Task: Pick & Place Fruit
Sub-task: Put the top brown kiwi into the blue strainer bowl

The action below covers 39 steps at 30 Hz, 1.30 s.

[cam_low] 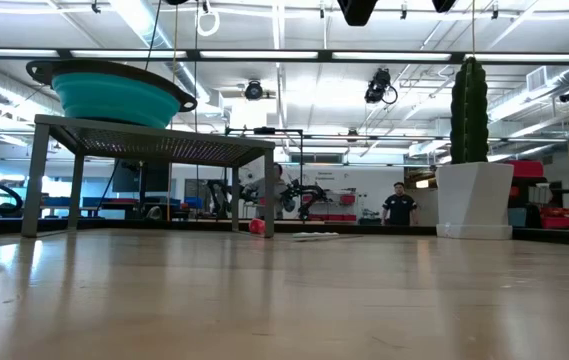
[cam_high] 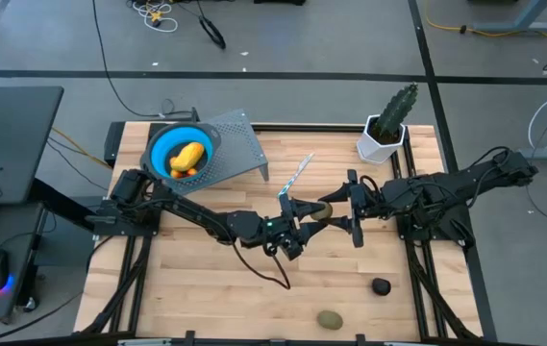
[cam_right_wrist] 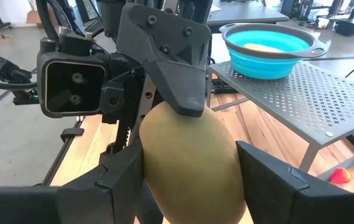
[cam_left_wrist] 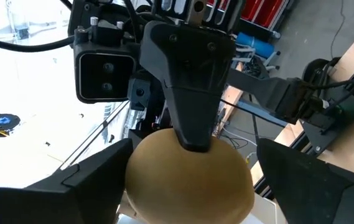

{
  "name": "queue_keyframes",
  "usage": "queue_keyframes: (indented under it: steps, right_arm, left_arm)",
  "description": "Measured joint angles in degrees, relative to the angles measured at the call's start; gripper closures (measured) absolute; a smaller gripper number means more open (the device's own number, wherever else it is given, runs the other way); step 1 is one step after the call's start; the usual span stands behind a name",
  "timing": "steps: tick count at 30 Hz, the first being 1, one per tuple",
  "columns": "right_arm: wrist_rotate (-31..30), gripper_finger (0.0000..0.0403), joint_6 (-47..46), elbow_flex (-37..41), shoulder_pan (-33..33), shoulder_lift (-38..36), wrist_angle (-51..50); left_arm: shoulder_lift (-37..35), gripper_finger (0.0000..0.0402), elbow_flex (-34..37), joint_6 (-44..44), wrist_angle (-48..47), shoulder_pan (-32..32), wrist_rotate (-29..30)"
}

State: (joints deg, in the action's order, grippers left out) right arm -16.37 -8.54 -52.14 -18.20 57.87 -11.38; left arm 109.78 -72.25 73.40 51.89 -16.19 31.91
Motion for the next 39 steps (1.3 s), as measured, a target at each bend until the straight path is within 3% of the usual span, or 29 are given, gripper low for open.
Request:
queue_keyframes:
  steps: [14, 23, 31, 39]
  right_arm:
    - [0.99, 0.0170, 0.04, 0.00, 0.02, 0.00, -0.20]
    - [0.98, 0.0170, 0.42, 0.00, 0.02, 0.00, -0.11]
    - [-0.63, 0.0171, 0.62, 0.02, -0.04, 0.00, 2.98]
    - [0.34, 0.0171, -0.63, 0.02, 0.02, 0.02, 3.64]
  left_arm:
    - [-0.05, 0.0105, -0.02, -0.14, 0.07, 0.02, 0.19]
    - [-0.05, 0.0114, -0.02, -0.40, -0.01, 0.04, 0.21]
    - [-0.40, 0.0096, -0.17, -0.32, -0.80, 0.04, -1.23]
    - [-0.27, 0.0039, -0.15, 0.08, -1.50, 0.04, -1.09]
